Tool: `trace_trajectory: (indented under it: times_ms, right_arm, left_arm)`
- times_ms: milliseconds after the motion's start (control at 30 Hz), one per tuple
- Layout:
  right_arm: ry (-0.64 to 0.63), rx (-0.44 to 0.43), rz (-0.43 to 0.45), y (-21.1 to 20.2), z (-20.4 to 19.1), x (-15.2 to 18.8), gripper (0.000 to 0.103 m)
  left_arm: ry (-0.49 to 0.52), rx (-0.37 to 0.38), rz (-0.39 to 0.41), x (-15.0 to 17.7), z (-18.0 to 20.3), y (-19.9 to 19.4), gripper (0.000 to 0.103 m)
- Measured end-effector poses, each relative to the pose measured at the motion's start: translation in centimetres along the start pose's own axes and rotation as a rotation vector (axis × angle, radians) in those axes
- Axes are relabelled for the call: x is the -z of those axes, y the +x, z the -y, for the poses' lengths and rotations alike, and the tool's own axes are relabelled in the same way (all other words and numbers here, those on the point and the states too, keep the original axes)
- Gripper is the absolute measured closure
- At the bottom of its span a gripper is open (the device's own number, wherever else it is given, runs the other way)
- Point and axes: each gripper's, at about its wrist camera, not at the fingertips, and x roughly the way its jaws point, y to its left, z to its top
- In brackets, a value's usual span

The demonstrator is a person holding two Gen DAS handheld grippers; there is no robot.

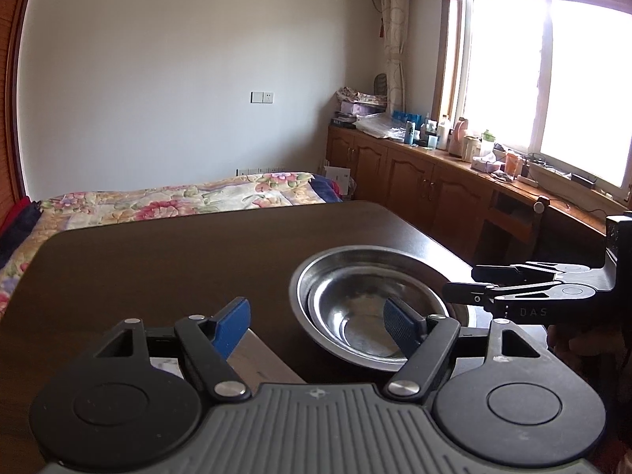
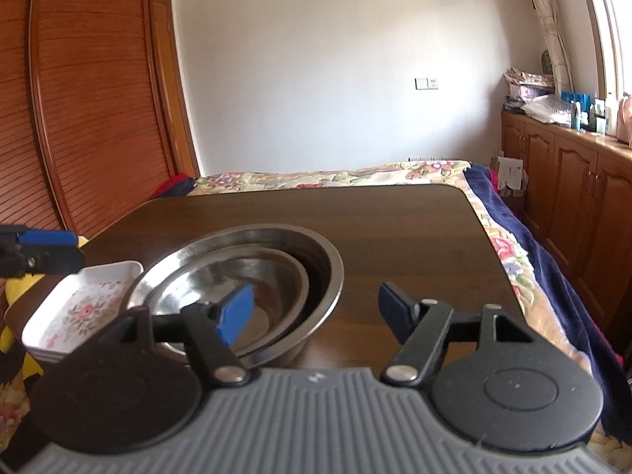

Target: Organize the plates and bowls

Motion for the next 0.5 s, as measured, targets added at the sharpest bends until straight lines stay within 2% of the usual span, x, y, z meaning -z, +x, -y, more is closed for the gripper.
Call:
trace_trajectory:
  times_ms: [167,500]
  right_arm:
    - [0.012,0.009,-0.002,0.5,0.3,0.7,0.032]
    - [0.05,0.007,-0.003,1.2,1.0,0.6,0.032]
  left_arm:
    - [-0.038,0.008,-0.018,0.8,0.0,1.6,0.005]
    - [-0.039,-0.011,-0.033,0.7,0.6,3.1,0.005]
